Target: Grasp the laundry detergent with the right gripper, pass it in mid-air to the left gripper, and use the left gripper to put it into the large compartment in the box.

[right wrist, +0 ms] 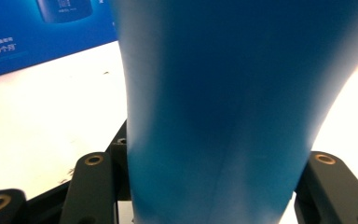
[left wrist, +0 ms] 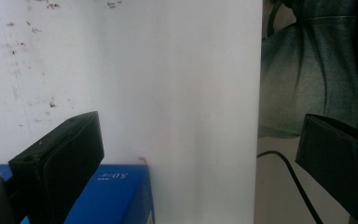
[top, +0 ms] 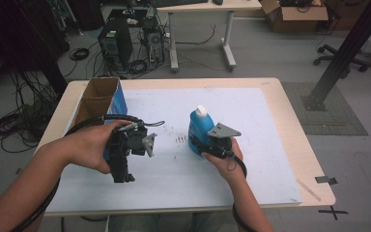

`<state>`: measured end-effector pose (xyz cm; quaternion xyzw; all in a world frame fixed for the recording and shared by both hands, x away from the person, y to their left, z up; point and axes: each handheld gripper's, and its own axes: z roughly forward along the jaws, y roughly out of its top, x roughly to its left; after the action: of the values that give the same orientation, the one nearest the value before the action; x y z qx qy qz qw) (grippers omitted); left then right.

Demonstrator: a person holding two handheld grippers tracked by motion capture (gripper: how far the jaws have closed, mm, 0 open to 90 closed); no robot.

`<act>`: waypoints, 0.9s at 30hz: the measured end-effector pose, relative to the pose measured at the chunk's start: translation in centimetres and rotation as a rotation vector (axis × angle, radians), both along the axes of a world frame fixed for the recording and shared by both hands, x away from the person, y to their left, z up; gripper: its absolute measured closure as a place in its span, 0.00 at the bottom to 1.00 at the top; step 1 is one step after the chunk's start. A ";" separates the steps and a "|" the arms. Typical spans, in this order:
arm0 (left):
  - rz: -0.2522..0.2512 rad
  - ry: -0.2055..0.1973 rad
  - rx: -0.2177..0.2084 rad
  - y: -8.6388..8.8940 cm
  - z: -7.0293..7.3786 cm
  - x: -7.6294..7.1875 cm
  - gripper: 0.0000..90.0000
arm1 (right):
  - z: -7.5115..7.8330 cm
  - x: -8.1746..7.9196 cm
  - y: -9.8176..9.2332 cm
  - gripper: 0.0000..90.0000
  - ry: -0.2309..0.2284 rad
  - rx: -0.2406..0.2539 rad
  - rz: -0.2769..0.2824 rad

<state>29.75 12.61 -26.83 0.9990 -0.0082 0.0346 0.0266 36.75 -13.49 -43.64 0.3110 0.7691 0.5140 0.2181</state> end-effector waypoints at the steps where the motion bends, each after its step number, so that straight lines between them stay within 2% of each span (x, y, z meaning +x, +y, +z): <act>1: 0.002 -0.001 -0.001 0.0 0.0 0.0 0.01 | 0.0 0.0 0.0 0.50 0.000 0.002 0.000; 6: -0.003 -0.005 -0.004 -0.2 0.4 0.1 0.01 | 0.9 -0.2 -0.4 0.50 -0.016 0.010 0.010; 11: -0.008 -0.011 -0.004 -0.5 1.0 0.2 0.01 | 3.0 -0.7 -1.7 0.50 -0.035 0.028 0.039; 16: -0.015 -0.012 -0.003 -1.2 1.5 0.5 0.00 | 5.0 -1.3 -3.0 0.50 -0.037 0.020 0.106; 17: -0.020 -0.014 -0.001 -1.5 1.8 0.7 0.00 | 5.7 -1.6 -3.5 0.49 -0.037 0.011 0.144; 18: -0.020 -0.014 -0.001 -1.5 1.8 0.7 0.00 | 5.7 -1.6 -3.5 0.49 -0.037 0.011 0.144; 19: -0.021 -0.014 0.002 -1.7 2.0 0.8 0.00 | 6.4 -1.9 -3.9 0.49 -0.039 -0.001 0.175; 21: -0.024 -0.020 0.004 -2.0 2.4 0.9 0.00 | 6.7 -2.1 -4.1 0.50 -0.043 -0.007 0.189; 27: -0.033 -0.011 -0.001 -3.1 3.7 1.2 0.00 | 7.7 -2.7 -5.2 0.49 -0.033 0.032 0.270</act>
<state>30.99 9.55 -23.17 0.9985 -0.0248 0.0396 0.0276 34.04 -18.67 -35.91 0.1996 0.7920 0.5559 0.1544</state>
